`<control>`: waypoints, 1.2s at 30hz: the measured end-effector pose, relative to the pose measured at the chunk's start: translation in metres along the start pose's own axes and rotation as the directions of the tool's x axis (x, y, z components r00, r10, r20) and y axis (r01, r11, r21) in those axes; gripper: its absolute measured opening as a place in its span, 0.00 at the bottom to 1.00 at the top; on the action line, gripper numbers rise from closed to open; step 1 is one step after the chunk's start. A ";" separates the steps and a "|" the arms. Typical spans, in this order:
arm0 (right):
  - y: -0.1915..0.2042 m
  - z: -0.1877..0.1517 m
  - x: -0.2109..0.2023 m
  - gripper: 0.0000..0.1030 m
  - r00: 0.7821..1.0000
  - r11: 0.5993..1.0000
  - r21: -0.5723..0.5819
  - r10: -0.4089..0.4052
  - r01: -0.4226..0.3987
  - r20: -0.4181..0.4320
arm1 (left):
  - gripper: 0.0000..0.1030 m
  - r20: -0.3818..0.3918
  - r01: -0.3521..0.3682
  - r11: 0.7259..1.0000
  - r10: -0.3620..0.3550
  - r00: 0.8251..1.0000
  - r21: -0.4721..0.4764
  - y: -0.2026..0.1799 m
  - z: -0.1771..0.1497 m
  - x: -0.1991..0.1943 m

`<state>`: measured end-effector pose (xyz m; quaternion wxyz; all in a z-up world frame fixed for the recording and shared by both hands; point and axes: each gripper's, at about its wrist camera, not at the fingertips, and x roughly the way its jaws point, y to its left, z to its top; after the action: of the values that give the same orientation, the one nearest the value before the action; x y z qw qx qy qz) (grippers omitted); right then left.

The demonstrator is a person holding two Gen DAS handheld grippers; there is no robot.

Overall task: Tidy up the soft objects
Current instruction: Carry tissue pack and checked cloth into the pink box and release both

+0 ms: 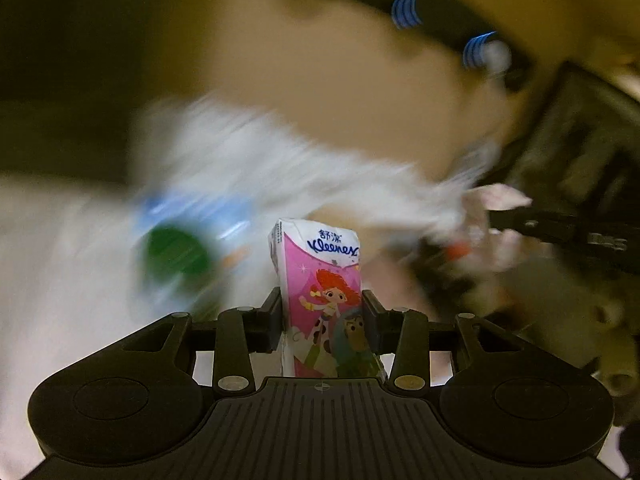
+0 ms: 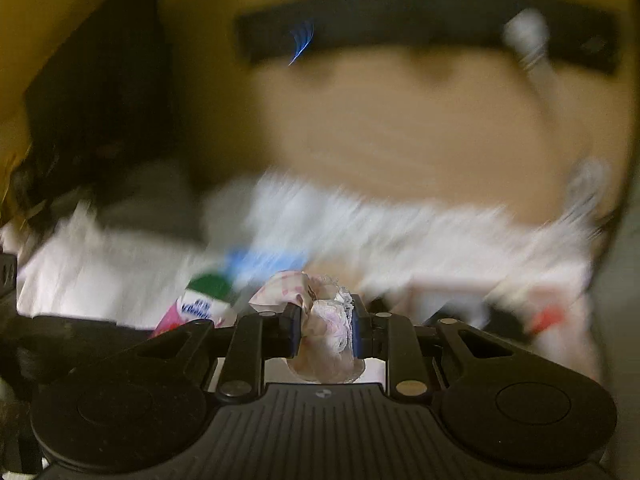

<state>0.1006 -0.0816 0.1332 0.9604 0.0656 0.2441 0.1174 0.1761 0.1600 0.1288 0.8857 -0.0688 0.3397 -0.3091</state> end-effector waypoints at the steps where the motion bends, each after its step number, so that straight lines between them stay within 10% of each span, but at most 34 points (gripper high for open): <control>1: -0.015 0.012 -0.011 0.22 0.999 1.000 0.013 -0.025 0.025 0.031 | 0.43 0.020 0.047 0.999 -0.047 0.999 0.011 -0.016 0.012 0.007; 6: -0.083 0.037 -0.038 0.22 0.981 0.982 0.061 -0.182 0.178 0.070 | 0.48 0.026 0.276 0.955 -0.275 0.961 -0.107 -0.068 0.034 0.081; 11: -0.141 0.023 -0.012 0.22 0.973 0.950 0.214 -0.228 0.227 -0.023 | 0.49 -0.118 0.138 0.989 -0.143 0.983 -0.050 -0.101 0.000 0.170; 19: -0.190 -0.036 0.074 0.23 0.955 0.884 0.396 -0.159 0.250 -0.249 | 0.50 -0.114 0.138 0.990 -0.135 0.984 0.020 -0.115 0.004 0.173; 25: -0.189 -0.043 0.078 0.25 0.957 0.896 0.374 -0.154 0.239 -0.244 | 0.49 -0.111 0.153 0.988 -0.151 0.982 0.009 -0.110 0.006 0.149; 29: -0.182 -0.033 0.067 0.52 0.954 0.910 0.325 -0.185 0.257 -0.237 | 0.21 -0.137 0.157 0.988 -0.154 0.978 0.007 -0.112 0.003 0.149; 36: -0.155 -0.004 0.013 0.56 0.975 0.939 0.264 -0.201 0.219 -0.092 | 0.21 -0.169 0.160 0.987 -0.155 0.973 0.015 -0.129 -0.005 0.178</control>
<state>0.1400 -0.2270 0.0952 0.9410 0.1669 0.2940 -0.0184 0.2112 -0.0484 0.0684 0.8275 -0.0565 0.4019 -0.3879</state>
